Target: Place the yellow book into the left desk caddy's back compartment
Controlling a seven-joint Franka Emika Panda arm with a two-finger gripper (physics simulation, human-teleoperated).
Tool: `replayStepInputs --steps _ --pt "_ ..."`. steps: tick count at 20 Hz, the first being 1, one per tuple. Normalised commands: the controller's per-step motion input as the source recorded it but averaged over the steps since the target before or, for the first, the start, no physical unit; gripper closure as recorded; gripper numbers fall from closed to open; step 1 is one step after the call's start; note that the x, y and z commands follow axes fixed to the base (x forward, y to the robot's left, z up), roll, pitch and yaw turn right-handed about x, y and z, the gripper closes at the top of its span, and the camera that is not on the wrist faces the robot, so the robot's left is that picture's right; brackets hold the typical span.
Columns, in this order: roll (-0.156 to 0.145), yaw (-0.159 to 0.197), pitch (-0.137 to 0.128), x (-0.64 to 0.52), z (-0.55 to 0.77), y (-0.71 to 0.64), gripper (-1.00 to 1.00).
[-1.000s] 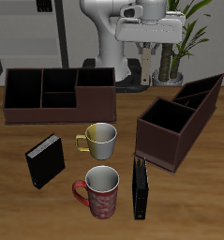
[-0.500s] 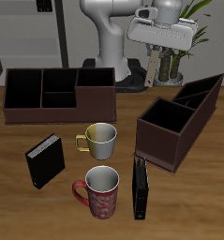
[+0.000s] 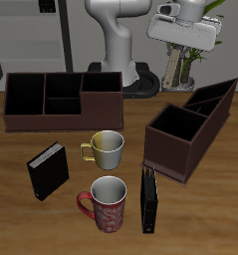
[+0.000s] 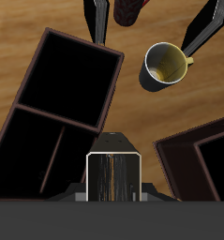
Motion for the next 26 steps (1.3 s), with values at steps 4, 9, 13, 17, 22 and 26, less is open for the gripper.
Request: replayStepInputs --steps 4,9,13,17,22,26 --pt "0.047 -0.029 0.003 -0.05 0.02 0.25 1.0" --pt "0.045 -0.007 -0.006 0.02 0.03 0.33 1.0" --pt "-0.03 -0.018 0.001 0.15 0.01 0.16 1.0" --pt "0.005 -0.013 0.011 0.1 -0.02 0.16 1.0" --pt "0.014 -0.011 -0.004 0.13 -0.01 0.2 1.0" --pt "0.036 -0.002 0.001 0.05 -0.02 0.22 1.0"
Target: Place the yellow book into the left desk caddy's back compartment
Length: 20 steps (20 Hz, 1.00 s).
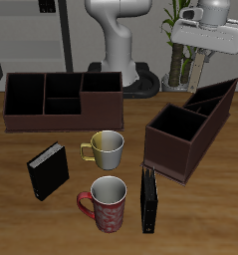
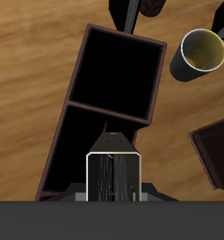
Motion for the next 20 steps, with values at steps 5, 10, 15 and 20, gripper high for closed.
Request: replayStepInputs --steps 5,10,15,20 --pt "0.032 -0.015 0.002 0.03 0.01 0.22 1.0" --pt "0.011 -0.031 0.009 0.07 -0.03 0.13 1.0" --pt "-0.014 -0.045 0.015 0.16 -0.04 -0.04 1.0" --pt "-0.017 -0.031 0.0 0.17 0.01 -0.05 1.0"
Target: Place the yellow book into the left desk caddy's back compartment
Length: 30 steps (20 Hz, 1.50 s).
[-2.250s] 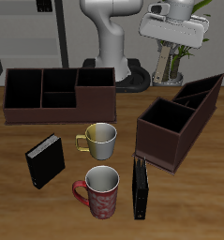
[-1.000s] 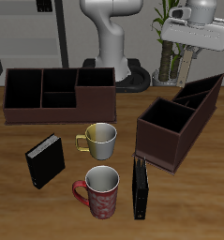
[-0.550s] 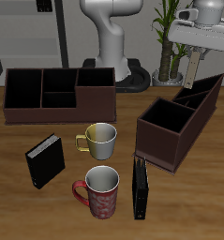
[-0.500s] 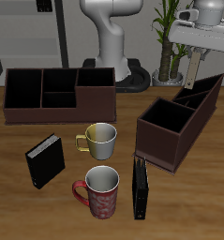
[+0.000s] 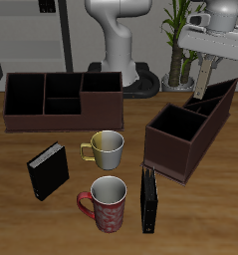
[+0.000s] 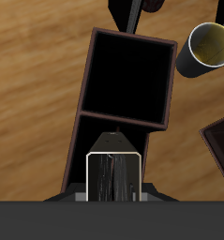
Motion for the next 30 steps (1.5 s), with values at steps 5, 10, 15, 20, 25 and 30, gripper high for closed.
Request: replayStepInputs --steps 5,10,15,20,25,30 --pt "0.007 -0.028 0.023 0.03 -0.09 0.06 1.0" --pt "0.028 0.002 0.015 0.01 -0.07 0.15 1.0" --pt "0.041 0.006 -0.006 -0.01 0.0 0.14 1.0" --pt "0.029 0.003 -0.008 0.08 0.01 0.0 1.0" --pt "0.004 -0.004 -0.011 0.01 0.01 -0.01 1.0" --pt "-0.006 -0.01 0.004 0.06 -0.04 -0.04 1.0"
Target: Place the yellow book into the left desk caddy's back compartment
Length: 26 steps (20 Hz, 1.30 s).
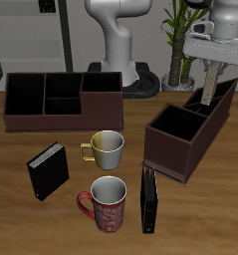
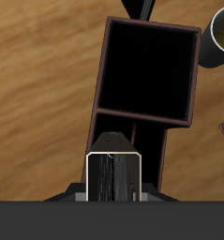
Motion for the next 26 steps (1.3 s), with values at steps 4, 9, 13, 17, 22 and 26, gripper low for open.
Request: replayStepInputs --steps 4,9,13,17,22,26 --pt "-0.006 -0.01 0.006 0.13 -0.08 -0.07 1.0" --pt "0.0 0.005 0.014 0.03 -0.08 -0.02 1.0" --pt "0.009 -0.004 0.013 0.04 -0.1 0.02 1.0" --pt "0.003 0.001 0.021 0.05 -0.15 0.01 1.0" --pt "0.001 0.002 0.007 0.05 -0.12 -0.03 1.0" --pt "-0.001 -0.013 0.014 0.03 -0.11 -0.02 1.0"
